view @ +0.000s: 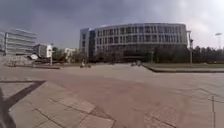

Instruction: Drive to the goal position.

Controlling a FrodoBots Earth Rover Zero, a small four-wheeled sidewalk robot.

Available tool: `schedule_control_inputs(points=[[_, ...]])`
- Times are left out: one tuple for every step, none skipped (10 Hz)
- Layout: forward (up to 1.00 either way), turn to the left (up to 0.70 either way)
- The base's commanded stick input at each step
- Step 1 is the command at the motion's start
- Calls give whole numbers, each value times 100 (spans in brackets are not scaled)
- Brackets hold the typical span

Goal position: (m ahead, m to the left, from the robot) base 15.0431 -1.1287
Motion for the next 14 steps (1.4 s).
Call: schedule_control_inputs(points=[[100, 0], [100, 0], [100, 0], [100, 0], [100, 0], [100, 0], [100, 0], [100, 0], [100, 0], [100, 0], [100, -1], [100, -30], [100, 0], [100, 0]])
